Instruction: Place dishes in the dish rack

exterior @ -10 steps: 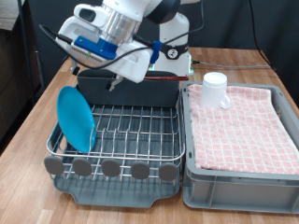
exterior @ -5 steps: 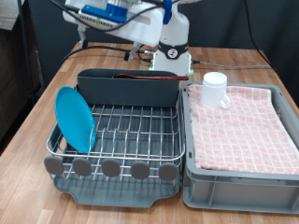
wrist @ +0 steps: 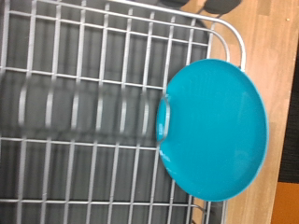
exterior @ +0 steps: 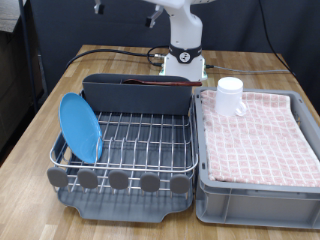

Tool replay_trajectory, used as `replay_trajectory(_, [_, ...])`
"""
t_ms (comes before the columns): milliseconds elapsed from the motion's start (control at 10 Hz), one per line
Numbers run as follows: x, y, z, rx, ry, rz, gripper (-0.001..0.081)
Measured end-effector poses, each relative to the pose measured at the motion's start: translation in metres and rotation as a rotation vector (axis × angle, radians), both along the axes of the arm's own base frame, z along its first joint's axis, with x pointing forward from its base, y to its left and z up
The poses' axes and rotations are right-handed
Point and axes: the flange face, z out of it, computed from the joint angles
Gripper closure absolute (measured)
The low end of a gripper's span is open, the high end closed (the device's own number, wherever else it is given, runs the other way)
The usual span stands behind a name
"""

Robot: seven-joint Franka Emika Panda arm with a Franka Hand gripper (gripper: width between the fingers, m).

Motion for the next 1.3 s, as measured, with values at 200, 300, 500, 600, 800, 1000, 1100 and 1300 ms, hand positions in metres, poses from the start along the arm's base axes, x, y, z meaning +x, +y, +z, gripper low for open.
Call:
replay_trajectory(200, [-0.003, 0.035, 0.013, 0.024, 0.01, 0.051, 0.0004])
replay_trajectory(300, [-0.006, 0.053, 0.018, 0.051, 0.014, 0.073, 0.0004])
replay_trajectory(500, [-0.015, 0.088, 0.021, 0.102, 0.061, 0.165, 0.0004])
replay_trajectory(600, [-0.02, 0.092, 0.021, 0.116, 0.077, 0.21, 0.0004])
replay_trajectory(800, [-0.02, 0.092, 0.018, 0.11, 0.09, 0.185, 0.0004])
replay_trajectory(1000, [-0.024, 0.104, 0.009, 0.094, 0.149, 0.195, 0.0004])
replay_trajectory(1100, [-0.026, 0.116, 0.005, 0.091, 0.161, 0.201, 0.0004])
replay_trajectory(1300, [-0.034, 0.143, -0.005, 0.097, 0.183, 0.226, 0.0004])
